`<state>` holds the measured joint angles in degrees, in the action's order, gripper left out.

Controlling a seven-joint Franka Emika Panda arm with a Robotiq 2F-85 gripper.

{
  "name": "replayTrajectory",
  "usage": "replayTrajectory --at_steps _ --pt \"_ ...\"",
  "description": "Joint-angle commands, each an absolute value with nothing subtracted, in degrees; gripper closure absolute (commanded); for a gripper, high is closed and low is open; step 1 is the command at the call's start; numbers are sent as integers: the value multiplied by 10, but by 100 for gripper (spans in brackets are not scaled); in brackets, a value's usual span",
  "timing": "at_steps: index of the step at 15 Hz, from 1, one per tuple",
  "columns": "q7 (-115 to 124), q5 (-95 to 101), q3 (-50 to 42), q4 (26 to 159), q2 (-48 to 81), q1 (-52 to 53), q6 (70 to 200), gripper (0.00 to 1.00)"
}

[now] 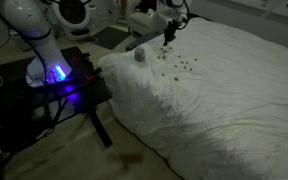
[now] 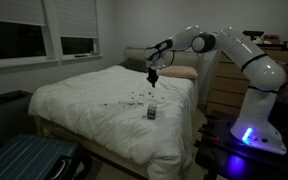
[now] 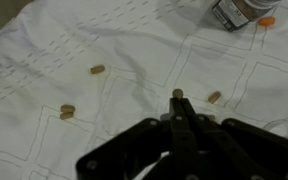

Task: Pick up the small objects from the bed and put them in the jar

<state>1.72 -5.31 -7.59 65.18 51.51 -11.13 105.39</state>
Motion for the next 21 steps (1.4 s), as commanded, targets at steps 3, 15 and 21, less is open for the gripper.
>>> replayTrajectory --at_steps 3,15,21 --pt "-21 7 -65 765 446 -82 1059 99" --pt "-54 83 -40 944 336 -32 1077 99" --pt "-91 72 -20 982 307 -38 1090 99"
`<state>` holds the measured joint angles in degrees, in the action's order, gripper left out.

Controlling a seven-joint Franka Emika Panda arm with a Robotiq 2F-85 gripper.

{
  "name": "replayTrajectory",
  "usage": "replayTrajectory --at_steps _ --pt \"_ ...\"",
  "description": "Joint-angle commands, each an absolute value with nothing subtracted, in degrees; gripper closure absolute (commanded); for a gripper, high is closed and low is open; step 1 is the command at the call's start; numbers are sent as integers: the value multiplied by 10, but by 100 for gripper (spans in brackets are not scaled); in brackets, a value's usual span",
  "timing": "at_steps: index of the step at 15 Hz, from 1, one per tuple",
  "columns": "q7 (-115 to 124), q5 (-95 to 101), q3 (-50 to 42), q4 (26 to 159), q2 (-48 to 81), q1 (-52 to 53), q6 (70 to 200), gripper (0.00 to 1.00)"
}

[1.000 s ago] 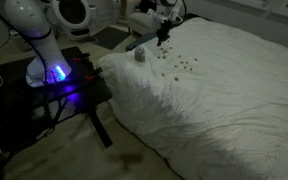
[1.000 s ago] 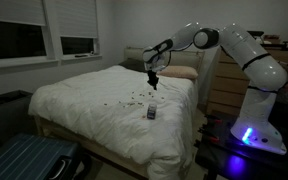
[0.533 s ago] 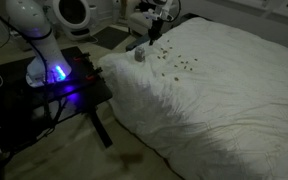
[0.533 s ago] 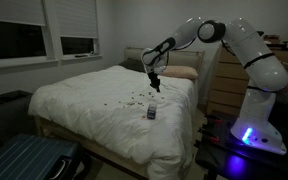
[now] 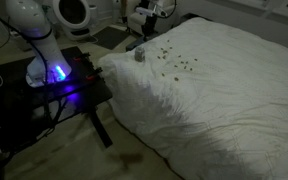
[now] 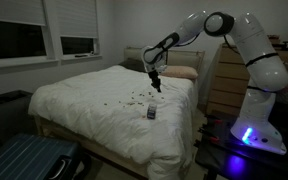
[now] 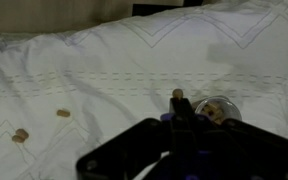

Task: Pick up the small objects from the bed and put them in the jar

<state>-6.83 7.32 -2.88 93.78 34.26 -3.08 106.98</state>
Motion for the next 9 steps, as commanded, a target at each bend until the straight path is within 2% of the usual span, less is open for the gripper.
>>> replayTrajectory --at_steps 1,9 --pt "-96 71 -18 988 304 -38 1094 99" --pt "-79 74 -21 966 330 -33 1083 97"
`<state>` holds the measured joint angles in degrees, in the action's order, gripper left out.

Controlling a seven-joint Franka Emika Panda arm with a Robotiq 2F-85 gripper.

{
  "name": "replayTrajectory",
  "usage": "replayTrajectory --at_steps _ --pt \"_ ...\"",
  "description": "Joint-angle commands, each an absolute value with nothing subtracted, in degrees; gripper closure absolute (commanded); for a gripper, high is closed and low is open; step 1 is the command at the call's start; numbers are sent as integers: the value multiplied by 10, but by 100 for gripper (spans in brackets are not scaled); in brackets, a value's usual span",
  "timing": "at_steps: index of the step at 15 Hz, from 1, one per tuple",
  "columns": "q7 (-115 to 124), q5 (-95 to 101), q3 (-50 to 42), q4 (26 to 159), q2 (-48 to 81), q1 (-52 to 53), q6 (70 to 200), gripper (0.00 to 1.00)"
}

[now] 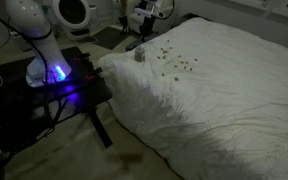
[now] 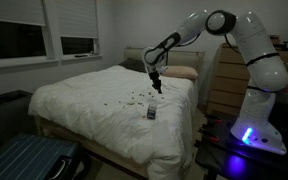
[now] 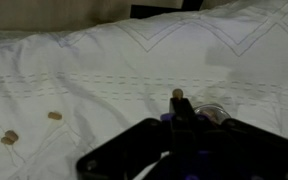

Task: Pick up the small objects from the bed and put them in the jar

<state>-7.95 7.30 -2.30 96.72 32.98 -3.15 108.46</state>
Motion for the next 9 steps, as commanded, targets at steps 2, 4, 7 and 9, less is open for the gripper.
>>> replayTrajectory --at_steps 2,4,7,9 --pt "-79 74 -21 966 330 -33 1083 97" --pt "-82 73 -21 961 336 -34 1083 99" --pt "-85 77 -13 931 365 -24 1082 99" --pt "-92 75 -5 906 386 -20 1078 99"
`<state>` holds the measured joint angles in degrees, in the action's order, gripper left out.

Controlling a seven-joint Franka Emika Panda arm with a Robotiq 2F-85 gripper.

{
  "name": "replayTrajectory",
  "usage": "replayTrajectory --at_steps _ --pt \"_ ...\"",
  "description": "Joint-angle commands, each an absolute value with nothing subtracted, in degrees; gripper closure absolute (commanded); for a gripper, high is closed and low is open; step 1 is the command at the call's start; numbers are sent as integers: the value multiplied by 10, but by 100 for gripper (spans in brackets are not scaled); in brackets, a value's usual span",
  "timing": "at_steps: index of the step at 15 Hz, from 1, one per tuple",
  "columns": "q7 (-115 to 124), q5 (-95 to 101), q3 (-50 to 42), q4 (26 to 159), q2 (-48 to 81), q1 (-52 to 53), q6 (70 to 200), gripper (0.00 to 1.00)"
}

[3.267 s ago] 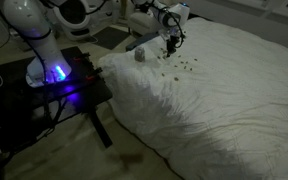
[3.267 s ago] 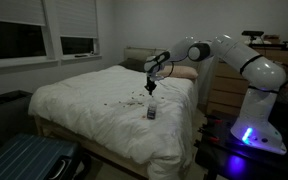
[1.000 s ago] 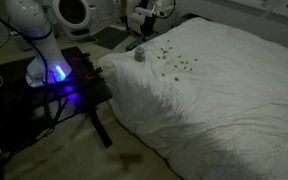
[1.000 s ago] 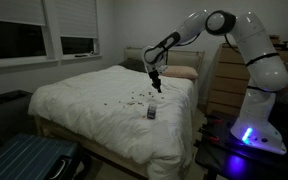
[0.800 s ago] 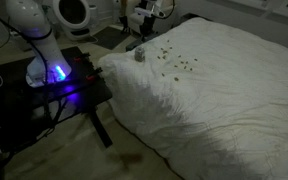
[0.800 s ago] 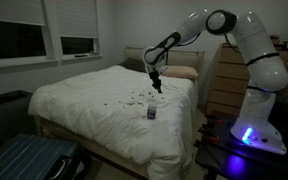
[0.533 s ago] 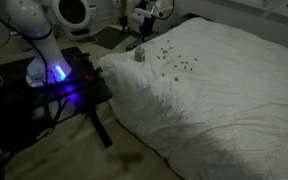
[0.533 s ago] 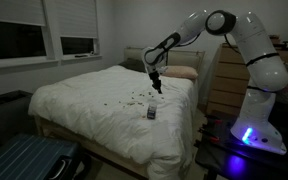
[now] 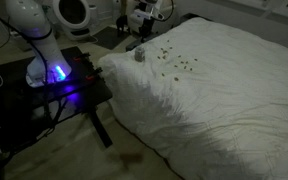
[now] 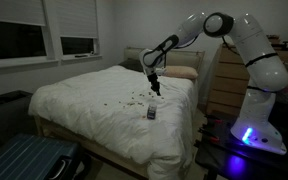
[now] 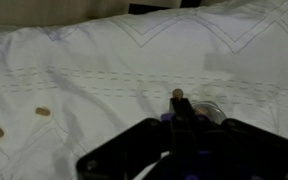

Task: Pick up the small objects from the bed and put them in the jar

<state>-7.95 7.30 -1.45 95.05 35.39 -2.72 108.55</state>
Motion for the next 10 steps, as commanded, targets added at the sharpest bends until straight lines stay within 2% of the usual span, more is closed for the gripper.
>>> replayTrajectory --at_steps 1,10 --pt "-95 75 0 891 398 -16 1073 99" --pt "-128 76 13 847 434 -3 1039 99"
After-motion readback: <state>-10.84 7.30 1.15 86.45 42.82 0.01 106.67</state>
